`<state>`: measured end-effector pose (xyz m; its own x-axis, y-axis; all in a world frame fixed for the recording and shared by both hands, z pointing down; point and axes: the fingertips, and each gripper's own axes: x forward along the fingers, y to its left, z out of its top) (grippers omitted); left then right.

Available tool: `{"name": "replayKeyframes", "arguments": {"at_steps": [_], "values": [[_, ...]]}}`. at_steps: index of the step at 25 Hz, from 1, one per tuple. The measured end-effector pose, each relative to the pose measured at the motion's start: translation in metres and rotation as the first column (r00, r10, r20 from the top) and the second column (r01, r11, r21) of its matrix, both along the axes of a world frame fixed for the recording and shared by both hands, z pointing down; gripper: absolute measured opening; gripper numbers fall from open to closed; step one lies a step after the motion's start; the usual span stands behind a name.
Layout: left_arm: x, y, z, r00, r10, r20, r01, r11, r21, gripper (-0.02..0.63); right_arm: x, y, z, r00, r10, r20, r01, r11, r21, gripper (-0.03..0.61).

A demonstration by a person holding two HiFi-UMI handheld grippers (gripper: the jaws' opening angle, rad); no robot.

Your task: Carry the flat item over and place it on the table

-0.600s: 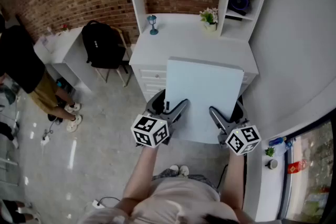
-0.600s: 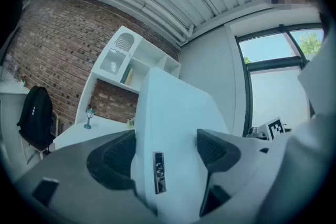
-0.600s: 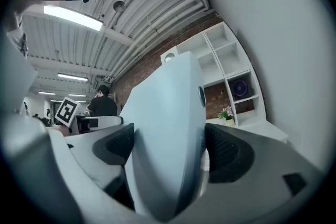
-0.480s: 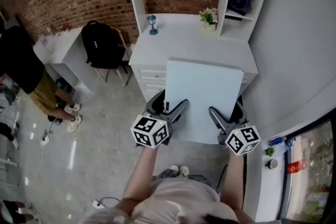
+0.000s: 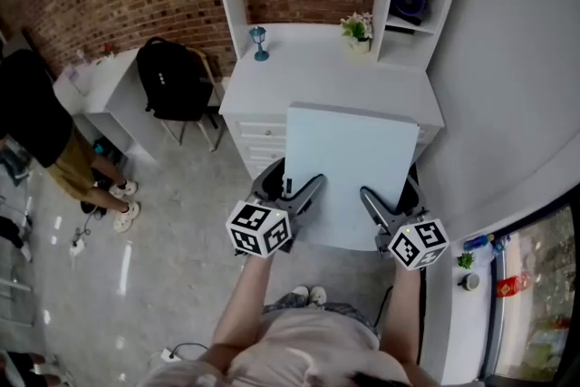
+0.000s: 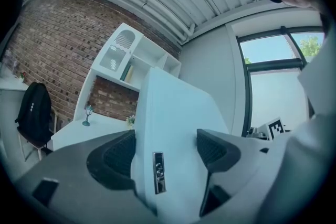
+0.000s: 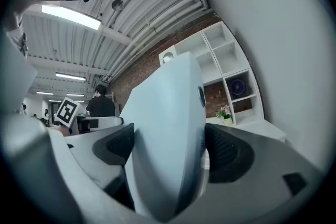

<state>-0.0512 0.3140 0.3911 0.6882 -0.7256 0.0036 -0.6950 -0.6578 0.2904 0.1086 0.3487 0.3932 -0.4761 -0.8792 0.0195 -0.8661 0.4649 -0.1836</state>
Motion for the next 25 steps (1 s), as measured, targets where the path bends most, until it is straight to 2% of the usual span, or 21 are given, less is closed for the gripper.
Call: {"name": "replayKeyframes", "arguments": {"at_steps": [20,25], "values": [[-0.001,-0.042,0.013,0.997,0.070,0.014,-0.070,0.998,-0.006,0.354,-0.004,-0.033,0.015,0.998,0.054,0.031,-0.053,0.998,-0.027,0.439],[0.000,-0.064,0.016,0.997,0.075,0.016,-0.075,0.997,-0.015,0.354,-0.002,-0.055,0.018,0.997,0.066,0.042,-0.065,0.997,-0.033,0.439]]}}
